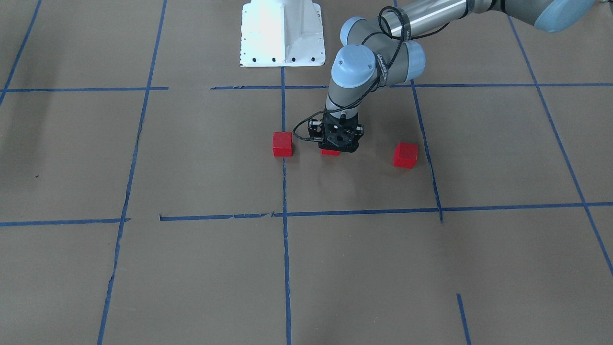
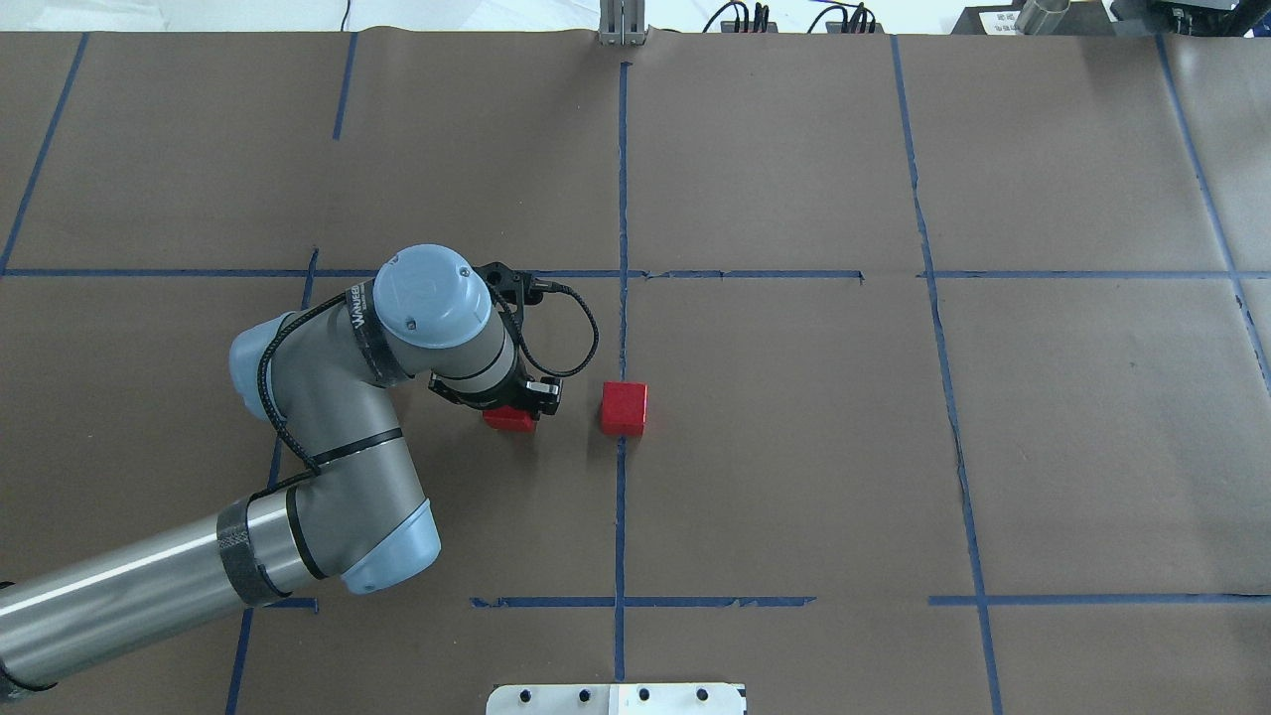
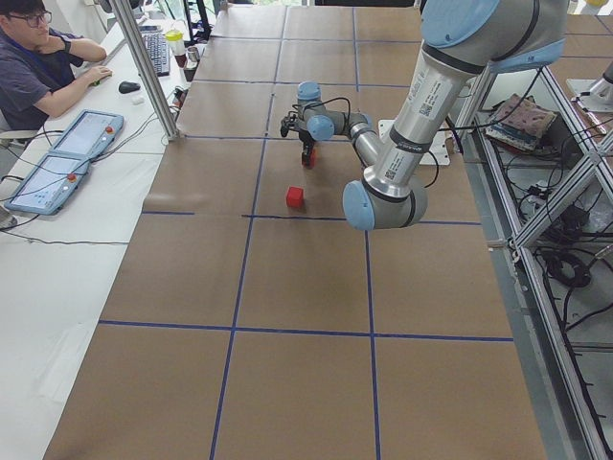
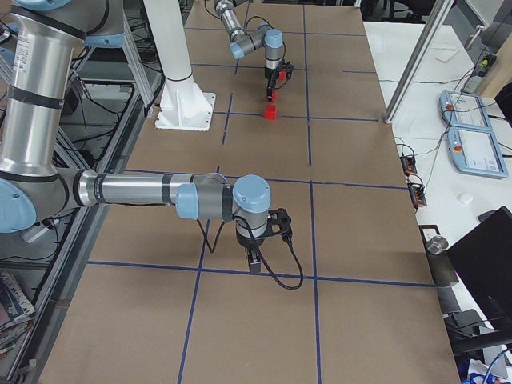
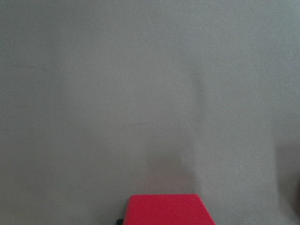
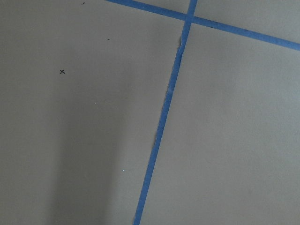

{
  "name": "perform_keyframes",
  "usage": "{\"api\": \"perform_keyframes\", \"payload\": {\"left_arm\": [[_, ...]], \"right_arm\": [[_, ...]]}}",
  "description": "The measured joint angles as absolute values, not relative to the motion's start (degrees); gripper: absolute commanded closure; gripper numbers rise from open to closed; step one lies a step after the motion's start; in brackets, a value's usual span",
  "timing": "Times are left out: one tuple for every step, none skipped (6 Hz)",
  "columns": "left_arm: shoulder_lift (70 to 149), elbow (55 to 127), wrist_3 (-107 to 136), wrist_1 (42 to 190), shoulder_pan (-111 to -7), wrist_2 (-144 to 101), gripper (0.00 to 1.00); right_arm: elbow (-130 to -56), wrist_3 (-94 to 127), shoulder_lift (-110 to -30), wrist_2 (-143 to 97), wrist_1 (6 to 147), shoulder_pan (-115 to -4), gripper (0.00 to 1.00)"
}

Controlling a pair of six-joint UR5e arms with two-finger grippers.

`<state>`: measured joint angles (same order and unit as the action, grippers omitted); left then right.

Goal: Form red blocks into L shape at center
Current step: 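Carry the cube with the left gripper onto the placed cube's far side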

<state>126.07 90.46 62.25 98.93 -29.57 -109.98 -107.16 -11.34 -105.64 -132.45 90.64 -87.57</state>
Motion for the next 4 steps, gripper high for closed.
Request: {"api": "perform_keyframes", "payload": {"left_arm": [[126.8,90.4,62.6,98.7,-30.6,-110.0,0.73],[127.5,90.1,62.9,98.4,-31.7,-110.0,0.74],[129.4,88.0,63.7,98.4,-32.7,-110.0,0.75],[133.6,83.1,65.3,98.6,-33.1,-110.0,0.75]], "right_arm": [[-107.2,-11.3,-105.6,-132.5,90.6,-87.6,0.0],[-107.2,-11.3,-105.6,-132.5,90.6,-87.5,0.0],[-107.3,-11.3,-105.6,-132.5,90.6,-87.5,0.0],[-107.3,-11.3,-105.6,-132.5,90.6,-87.6,0.0]]}}
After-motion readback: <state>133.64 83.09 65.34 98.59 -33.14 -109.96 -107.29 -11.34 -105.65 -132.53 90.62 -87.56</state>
